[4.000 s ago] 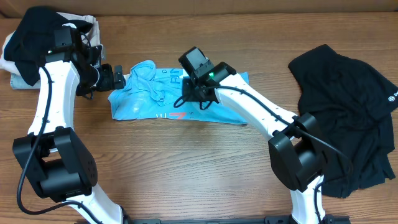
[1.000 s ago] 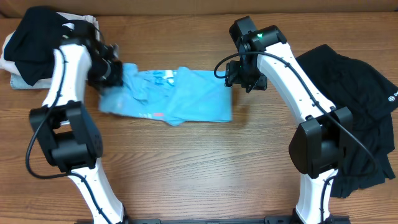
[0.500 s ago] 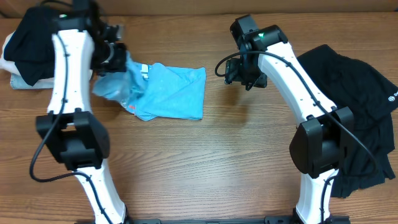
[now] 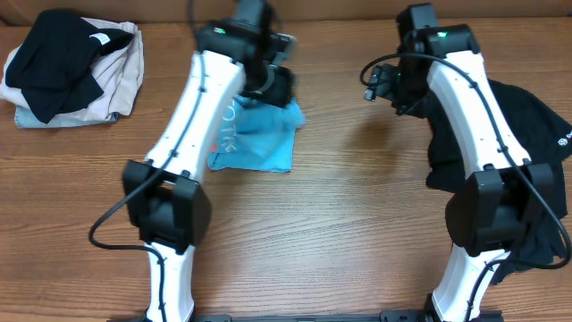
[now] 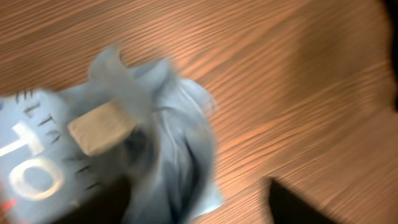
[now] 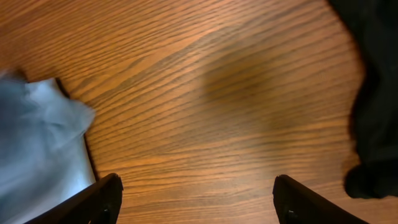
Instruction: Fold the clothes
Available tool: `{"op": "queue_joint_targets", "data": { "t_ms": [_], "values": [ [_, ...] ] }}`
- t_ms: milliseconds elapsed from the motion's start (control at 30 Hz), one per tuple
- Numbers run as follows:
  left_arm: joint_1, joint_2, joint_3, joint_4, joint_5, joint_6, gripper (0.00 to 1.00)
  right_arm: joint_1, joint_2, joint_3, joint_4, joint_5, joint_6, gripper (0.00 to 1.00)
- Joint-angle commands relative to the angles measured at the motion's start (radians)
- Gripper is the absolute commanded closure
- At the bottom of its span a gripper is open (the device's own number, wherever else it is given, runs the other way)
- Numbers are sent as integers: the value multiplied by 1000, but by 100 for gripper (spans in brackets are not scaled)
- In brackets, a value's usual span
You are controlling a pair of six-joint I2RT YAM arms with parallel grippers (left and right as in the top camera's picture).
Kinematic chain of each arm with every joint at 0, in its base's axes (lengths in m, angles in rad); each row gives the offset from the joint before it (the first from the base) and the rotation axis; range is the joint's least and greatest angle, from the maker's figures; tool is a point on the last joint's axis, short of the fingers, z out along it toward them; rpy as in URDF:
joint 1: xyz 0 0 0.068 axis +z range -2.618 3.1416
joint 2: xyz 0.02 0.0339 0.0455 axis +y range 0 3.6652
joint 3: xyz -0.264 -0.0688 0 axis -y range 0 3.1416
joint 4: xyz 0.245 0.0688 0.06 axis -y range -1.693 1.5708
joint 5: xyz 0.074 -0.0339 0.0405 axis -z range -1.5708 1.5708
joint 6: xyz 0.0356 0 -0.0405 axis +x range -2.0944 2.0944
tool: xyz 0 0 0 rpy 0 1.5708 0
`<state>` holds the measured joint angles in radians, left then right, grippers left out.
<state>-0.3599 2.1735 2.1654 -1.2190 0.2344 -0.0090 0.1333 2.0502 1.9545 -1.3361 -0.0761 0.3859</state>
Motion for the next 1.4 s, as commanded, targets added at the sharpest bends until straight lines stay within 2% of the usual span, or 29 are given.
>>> {"op": "queue_joint_targets", "data": {
  "t_ms": [0,100,200,333,433,600,733,900,1133,1367],
  "values": [
    [-90,-2,-21,30,-59,-18,0,-17,-36,17,-6,-39,-37,19],
    [-116,-2,-21,30,-143,-61,0,-20,-36,17,-12,-40,-51,19],
    [-100,-2,-17,18,-156,-119,0,-19,-36,17,-11,-77,-90,18],
    [-37,-3,-7,-28,-156,-180,0,-6,-36,15,0,-179,-134,19],
    [63,-5,-3,-75,-130,-235,0,40,-36,8,24,-196,-136,19],
    [187,-4,-3,-105,-84,-234,0,157,-34,-35,113,-195,-137,20],
    [255,-3,-3,-129,-85,-148,0,293,-21,-112,285,-184,-124,22],
    [283,-2,-3,-139,-88,-118,0,401,27,-150,384,-172,-125,25],
    [289,-2,-3,-138,-88,-117,0,511,92,-158,439,-22,-159,25],
    [288,-2,-3,-144,-88,-107,0,539,177,-158,468,0,-171,38]
  ]
}}
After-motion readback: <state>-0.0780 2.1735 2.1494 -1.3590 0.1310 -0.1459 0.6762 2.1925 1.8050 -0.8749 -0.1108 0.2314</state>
